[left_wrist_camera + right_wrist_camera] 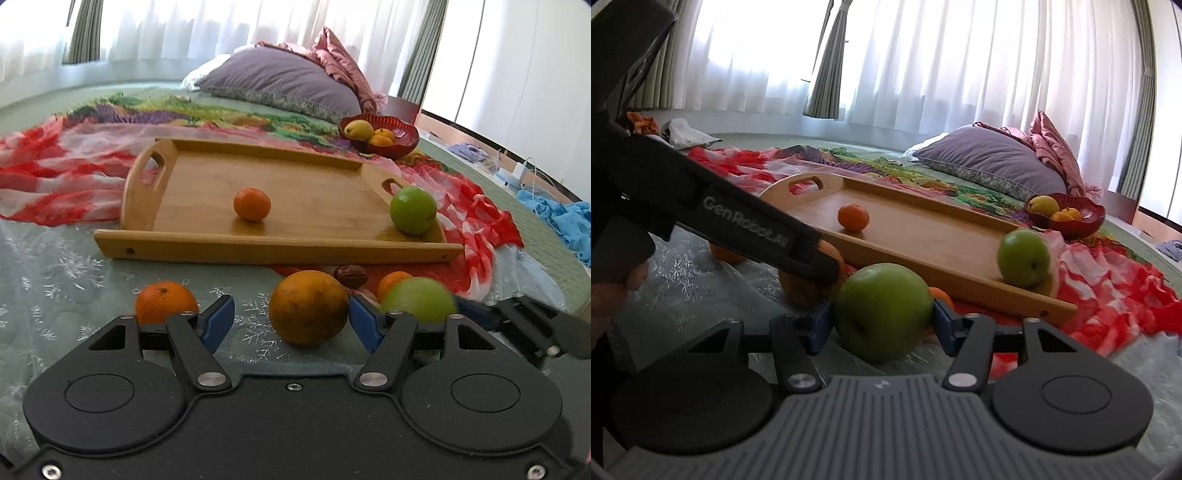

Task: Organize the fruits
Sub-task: 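Grasp the large brown orange with the left gripper while the right grasps the second green apple, then carry the brown orange onto the tray and release it while the right releases the apple beside the first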

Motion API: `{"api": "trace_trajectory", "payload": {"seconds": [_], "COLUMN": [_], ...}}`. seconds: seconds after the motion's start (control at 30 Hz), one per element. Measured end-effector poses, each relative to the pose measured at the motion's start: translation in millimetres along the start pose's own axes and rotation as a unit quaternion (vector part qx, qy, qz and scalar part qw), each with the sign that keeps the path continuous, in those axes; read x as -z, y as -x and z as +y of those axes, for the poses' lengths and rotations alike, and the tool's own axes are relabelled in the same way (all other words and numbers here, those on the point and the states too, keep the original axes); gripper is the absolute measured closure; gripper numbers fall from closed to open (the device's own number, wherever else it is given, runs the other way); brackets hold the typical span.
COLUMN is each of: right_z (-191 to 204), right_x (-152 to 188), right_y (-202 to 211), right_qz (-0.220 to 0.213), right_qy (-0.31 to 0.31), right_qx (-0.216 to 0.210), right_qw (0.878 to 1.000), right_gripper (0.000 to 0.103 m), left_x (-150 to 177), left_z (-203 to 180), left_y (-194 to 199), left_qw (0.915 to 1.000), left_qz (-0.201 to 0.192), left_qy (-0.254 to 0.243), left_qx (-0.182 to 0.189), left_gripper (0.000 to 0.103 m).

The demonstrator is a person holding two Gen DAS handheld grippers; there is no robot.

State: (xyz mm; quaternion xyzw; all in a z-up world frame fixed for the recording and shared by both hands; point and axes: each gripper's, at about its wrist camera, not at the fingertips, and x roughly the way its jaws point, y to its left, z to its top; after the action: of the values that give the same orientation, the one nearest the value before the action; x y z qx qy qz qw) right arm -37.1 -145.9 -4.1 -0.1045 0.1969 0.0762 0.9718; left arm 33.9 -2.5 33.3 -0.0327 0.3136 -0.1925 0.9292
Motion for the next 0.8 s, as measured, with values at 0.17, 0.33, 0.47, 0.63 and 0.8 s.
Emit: {"api": "trace_trajectory", "payload": {"seconds": [0.17, 0.33, 0.47, 0.63, 0.8], "right_z": [-15, -29, -42, -51, -63], "right_x": [2, 0, -1, -3, -10], "right_y": [19, 26, 27, 25, 18], "right_qz": [0.002, 0.0, 0.001, 0.003, 0.013], "right_qy": [-0.009, -0.023, -0.05, -0.07, -0.103], "right_qx": [0.019, 0.045, 0.054, 0.055, 0.032], "right_qw": [1.0, 0.999, 0.997, 0.996, 0.994], "right_gripper": [0.043, 0.043, 0.043, 0.043, 0.042], "left_x": [6, 18, 23, 24, 15], "left_z": [-10, -33, -40, -40, -39], "left_y": [-3, -6, -12, -19, -6], "left_qw": [0.9999, 0.9946, 0.995, 0.9957, 0.9935], "left_qz": [0.001, -0.057, -0.056, -0.041, -0.058], "left_qy": [-0.014, -0.051, -0.045, -0.047, -0.049], "left_qx": [0.001, -0.07, -0.07, -0.068, -0.084], "left_gripper": [0.037, 0.037, 0.037, 0.054, 0.055]}}
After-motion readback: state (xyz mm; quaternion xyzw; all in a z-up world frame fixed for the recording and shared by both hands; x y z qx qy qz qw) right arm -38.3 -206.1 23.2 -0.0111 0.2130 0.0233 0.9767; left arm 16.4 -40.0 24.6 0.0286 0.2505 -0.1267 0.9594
